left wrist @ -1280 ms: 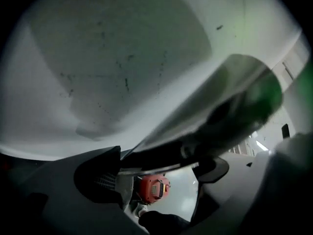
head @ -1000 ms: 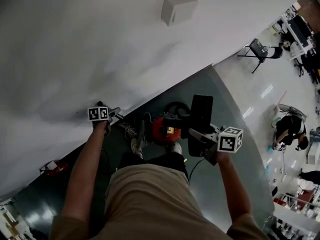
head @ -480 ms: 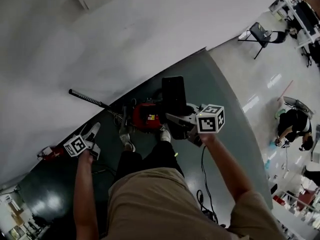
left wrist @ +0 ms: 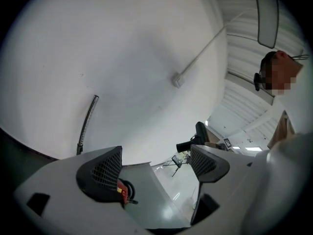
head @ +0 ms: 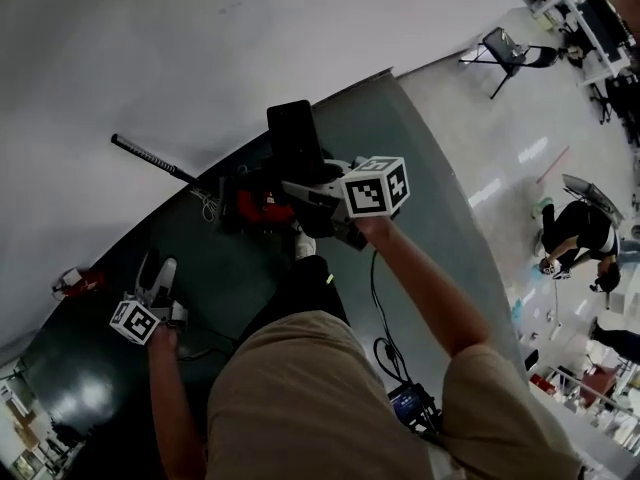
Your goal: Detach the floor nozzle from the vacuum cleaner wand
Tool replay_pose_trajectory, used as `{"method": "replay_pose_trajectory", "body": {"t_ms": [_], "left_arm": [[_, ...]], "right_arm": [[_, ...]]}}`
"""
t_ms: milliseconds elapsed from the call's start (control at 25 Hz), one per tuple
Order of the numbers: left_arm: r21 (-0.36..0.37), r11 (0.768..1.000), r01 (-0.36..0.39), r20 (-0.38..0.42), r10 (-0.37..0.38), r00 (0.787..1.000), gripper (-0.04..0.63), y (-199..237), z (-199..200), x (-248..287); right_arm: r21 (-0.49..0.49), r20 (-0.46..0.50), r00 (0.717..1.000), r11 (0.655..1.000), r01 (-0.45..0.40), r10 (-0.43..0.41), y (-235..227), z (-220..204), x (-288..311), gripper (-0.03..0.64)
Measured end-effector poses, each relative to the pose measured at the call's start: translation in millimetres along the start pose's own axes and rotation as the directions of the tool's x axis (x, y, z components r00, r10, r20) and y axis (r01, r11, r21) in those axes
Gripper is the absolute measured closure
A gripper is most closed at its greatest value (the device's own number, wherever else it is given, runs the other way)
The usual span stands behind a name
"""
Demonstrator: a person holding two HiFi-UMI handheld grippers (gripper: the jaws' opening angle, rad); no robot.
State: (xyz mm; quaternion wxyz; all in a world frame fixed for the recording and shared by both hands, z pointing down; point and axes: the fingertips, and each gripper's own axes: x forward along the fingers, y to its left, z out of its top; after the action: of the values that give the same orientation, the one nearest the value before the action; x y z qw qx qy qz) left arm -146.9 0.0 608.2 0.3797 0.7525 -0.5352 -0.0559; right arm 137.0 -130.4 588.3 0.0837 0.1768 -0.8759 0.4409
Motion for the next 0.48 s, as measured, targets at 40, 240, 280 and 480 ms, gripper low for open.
{"method": "replay_pose_trajectory", "body": {"t_ms": [40,240,280,480], "left_arm": [[0.013,1.000,0.013,0.023,-0.013,1.000,0.147,-7.4,-1.2,-11.0],[0.068,0.995,0.073,0.070,-0.077,0.995,0.149,-36.6,-18.9,-57.8],[0.076,0.994,0.080,0.070,-0.086,0.994,0.149,-40.7,-24.1,-65.2],[0.126,0.985,0.116,0.057,-0.124,0.991,0.149,-70.8,-56.7,-97.5]], "right_arm": [[-0.012,-0.003,1.000,1.000,-0.003,0.003,8.6,-5.6,0.6,0.390],[-0.058,-0.020,1.000,0.998,-0.023,0.022,56.6,-43.0,6.5,0.390],[-0.067,-0.031,0.999,0.997,-0.030,0.028,66.7,-53.1,10.0,0.390],[-0.119,-0.100,0.994,0.991,-0.061,0.049,112.1,-105.4,20.3,0.390]]}}
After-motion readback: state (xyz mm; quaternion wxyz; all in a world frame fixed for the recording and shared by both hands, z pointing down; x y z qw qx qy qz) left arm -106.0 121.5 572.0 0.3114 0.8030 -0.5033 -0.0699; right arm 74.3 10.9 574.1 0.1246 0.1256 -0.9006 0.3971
